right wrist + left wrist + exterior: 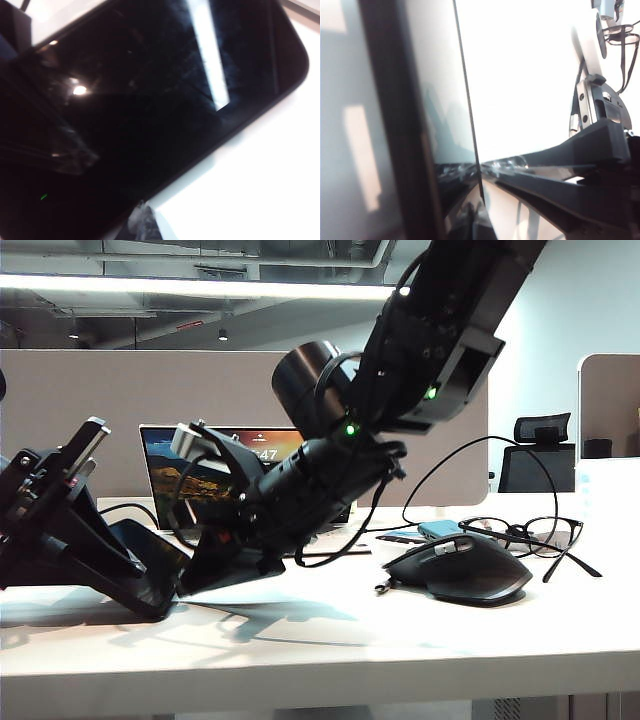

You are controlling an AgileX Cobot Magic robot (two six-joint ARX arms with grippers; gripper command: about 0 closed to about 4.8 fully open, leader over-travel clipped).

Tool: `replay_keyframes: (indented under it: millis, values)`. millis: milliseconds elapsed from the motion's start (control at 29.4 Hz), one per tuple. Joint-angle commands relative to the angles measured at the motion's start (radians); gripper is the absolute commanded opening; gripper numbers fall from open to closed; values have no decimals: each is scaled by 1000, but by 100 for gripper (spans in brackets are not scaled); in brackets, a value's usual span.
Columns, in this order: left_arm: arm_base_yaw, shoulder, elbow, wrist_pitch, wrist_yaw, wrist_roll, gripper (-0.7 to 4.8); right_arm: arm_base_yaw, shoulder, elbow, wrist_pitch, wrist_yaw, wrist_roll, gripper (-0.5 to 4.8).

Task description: Pick up the black phone, pick up the charger plug, insert the charger plug into the phone's charging port, and finally place the connected phone back on the desk.

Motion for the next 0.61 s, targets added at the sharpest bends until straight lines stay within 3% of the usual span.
replay_keyframes:
  millis: [34,102,238,409,613]
  values:
    - [-2,2,-5,26,33,51,-6,-14,-80,5,-36,-17,3,-6]
    - [-2,-5,-5,70,86,50,-6,-36,-143,5,-87,-20,3,-6]
    - [-2,-87,-4,87,99,75,-6,-92,-283,5,-177,-24,3,-6]
    - [-2,-247,-4,167,134,129,-6,-147,-443,5,-184,-21,3,-6]
    - [-6,-443,-4,401,213,129,-6,-158,-620,5,-184,-20,2,-6]
